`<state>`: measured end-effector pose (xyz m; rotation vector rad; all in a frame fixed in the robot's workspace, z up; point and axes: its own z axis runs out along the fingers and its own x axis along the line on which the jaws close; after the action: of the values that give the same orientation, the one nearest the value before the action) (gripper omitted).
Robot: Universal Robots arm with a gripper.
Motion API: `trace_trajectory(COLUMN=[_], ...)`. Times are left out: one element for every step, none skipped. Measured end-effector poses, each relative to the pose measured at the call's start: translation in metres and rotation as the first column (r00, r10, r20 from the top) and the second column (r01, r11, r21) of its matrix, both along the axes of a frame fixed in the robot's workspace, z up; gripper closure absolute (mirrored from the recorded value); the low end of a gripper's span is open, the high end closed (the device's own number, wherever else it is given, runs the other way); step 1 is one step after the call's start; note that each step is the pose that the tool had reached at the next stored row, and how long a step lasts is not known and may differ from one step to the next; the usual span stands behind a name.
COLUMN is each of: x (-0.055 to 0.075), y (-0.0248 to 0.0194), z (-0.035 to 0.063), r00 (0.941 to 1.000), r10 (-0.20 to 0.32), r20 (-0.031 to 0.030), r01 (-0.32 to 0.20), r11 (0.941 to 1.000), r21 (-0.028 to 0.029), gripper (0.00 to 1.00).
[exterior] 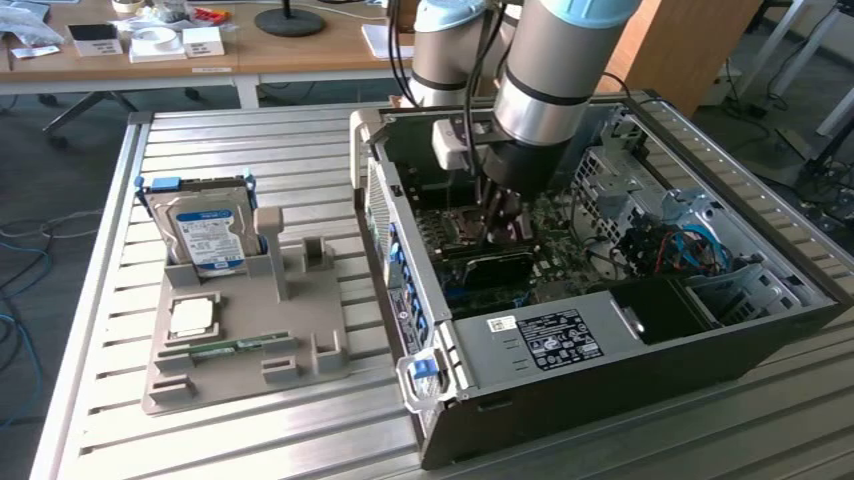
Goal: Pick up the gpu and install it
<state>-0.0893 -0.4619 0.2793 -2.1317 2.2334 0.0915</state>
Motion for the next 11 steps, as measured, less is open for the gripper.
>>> trace_trajectory(x=[0.000,0.000,0.000,0.000,0.000,0.000,0.000,0.000,0.000,0.000,0.000], y=[0.0000,0.0000,0.0000,0.0000,0.0000,0.0000,0.0000,0.0000,0.0000,0.0000,0.0000], z=[0.0019,0.0038,0.0057,0.0075,0.0093,0.0113,0.0130,0.0147,0.0163,0.0179,0.0195], r00=[1.0000,1.0000,1.0000,1.0000,1.0000,1.0000,1.0000,1.0000,1.0000,1.0000,1.0000], r10=[0.000,0.000,0.000,0.000,0.000,0.000,0.000,0.000,0.000,0.000,0.000], r20=[0.0000,0.0000,0.0000,0.0000,0.0000,0.0000,0.0000,0.0000,0.0000,0.0000,0.0000], r01=[0.000,0.000,0.000,0.000,0.000,0.000,0.000,0.000,0.000,0.000,0.000], r11=[1.0000,1.0000,1.0000,1.0000,1.0000,1.0000,1.0000,1.0000,1.0000,1.0000,1.0000], r21=[0.0000,0.0000,0.0000,0.0000,0.0002,0.0003,0.0003,0.0003,0.0003,0.0003,0.0003], gripper=[0.89,0.89,0.89,0.89,0.89,0.89,0.89,0.89,0.89,0.89,0.89])
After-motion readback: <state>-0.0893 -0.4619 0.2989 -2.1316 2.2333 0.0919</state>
